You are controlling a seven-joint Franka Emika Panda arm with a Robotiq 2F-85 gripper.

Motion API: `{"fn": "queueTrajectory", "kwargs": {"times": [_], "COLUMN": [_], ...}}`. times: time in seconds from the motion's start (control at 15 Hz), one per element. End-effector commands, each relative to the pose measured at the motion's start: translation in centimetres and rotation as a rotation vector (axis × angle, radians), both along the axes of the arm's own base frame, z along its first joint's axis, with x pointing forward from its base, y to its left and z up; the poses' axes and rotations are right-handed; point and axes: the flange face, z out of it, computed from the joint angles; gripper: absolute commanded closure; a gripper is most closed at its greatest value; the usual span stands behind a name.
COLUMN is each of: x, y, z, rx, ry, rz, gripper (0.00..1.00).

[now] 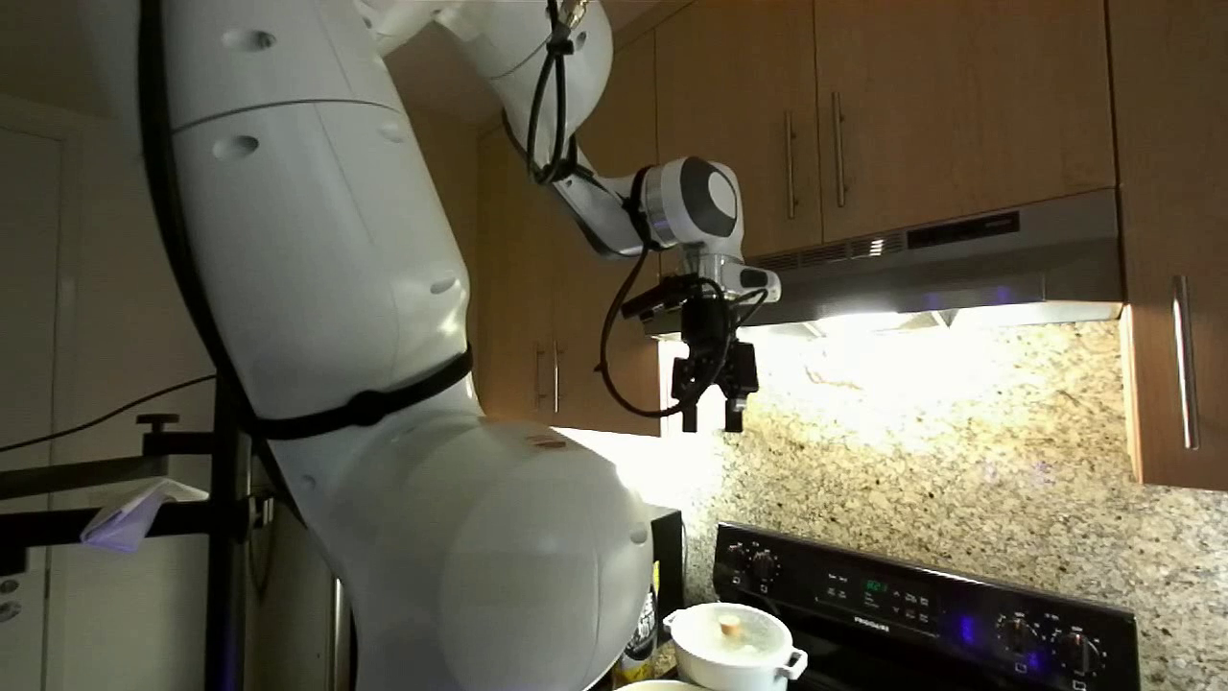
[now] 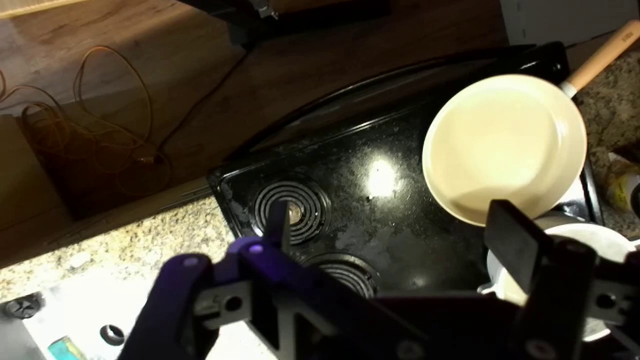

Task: Turn off the light above the stove

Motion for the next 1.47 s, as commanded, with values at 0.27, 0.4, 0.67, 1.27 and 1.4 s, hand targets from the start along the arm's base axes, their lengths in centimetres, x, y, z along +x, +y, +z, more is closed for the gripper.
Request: {"fn": "queueTrajectory", "kwargs": {"times": [0.27,0.4,0.67,1.27,1.4], "x": [3.7,4.1,3.9,4.5,5.6], "y": [-7.9,-9.1,-11.5,-12.9,-12.5], "z": [13.1,15.6,19.8,24.1,24.2], "rx": [-0.007,0.018,0.052,0.172,0.198], "ry": [-0.214,-0.261,-0.395,-0.671,-0.728], "rz": [0.018,0.081,0.228,0.534,0.526], "gripper": [0.00,0.00,0.00,0.00,0.00]}}
